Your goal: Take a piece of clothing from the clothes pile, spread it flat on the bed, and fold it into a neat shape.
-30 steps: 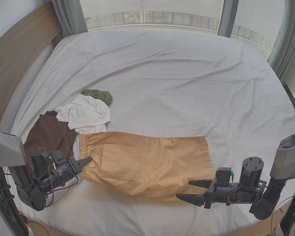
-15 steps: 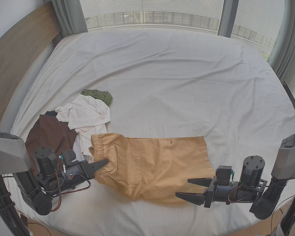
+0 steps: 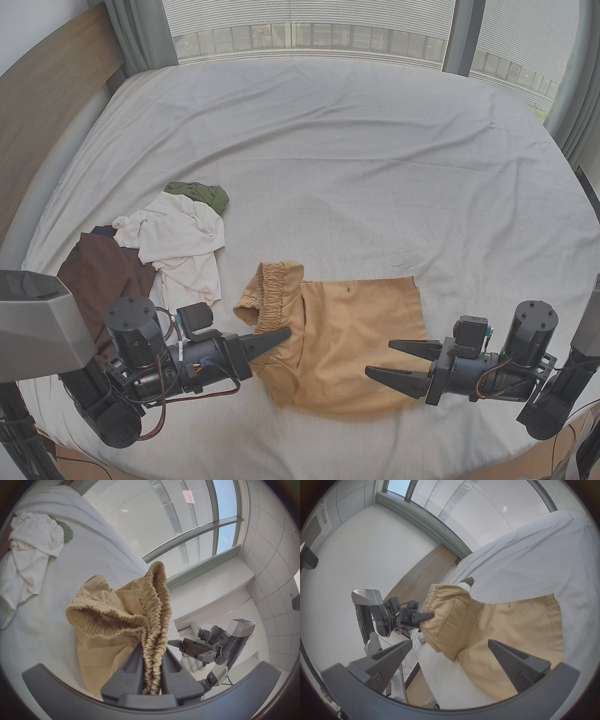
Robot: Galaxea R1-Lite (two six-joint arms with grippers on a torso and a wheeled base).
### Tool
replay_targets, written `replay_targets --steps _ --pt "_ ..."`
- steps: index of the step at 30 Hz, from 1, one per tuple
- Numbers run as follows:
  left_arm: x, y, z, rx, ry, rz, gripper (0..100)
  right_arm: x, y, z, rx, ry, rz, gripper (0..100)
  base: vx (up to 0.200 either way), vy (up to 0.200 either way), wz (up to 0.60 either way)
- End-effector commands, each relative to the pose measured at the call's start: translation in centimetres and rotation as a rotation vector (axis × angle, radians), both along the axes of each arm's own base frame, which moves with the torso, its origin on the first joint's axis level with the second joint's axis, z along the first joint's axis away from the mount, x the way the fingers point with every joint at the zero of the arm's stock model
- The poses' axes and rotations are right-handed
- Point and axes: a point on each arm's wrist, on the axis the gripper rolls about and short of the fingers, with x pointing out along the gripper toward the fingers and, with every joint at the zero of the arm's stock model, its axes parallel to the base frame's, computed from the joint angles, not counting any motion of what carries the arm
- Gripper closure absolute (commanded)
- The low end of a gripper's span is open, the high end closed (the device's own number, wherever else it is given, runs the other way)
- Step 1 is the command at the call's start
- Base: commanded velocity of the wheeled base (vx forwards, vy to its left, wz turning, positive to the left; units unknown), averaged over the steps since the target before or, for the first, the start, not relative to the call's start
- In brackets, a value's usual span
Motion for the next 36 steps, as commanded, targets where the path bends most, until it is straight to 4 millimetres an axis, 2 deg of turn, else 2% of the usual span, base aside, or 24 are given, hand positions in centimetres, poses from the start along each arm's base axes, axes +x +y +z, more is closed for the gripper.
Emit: replay_targets --steps 1,9,14,18,28,36 --pt "0.8 -2.4 -0.8 -0.023 0.017 -0.047 100 0.2 0.0 1.5 0.043 -0.048 -0.008 0 0.000 0.000 0.00" --pt "2.5 -5.1 -1.8 -0.057 0.026 -0.027 100 1.2 -0.8 2.8 0.087 -0.083 -0.054 0 0.000 0.000 0.00" --pt "3.4 -5.9 -1.3 -0.104 0.021 -0.022 100 1.5 -1.1 3.6 0.117 -0.097 -0.071 0 0.000 0.000 0.00" --pt "3.5 -6.8 -0.8 -0.139 0.029 -0.039 100 1.7 -1.2 3.7 0.120 -0.104 -0.080 0 0.000 0.000 0.00" --pt "3.6 -9.1 -1.7 -0.124 0.051 -0.086 100 2.1 -1.7 3.9 0.128 -0.107 -0.102 0 0.000 0.000 0.00" --pt "3.9 -9.6 -1.7 -0.122 0.073 -0.097 100 2.2 -1.6 3.9 0.128 -0.107 -0.100 0 0.000 0.000 0.00"
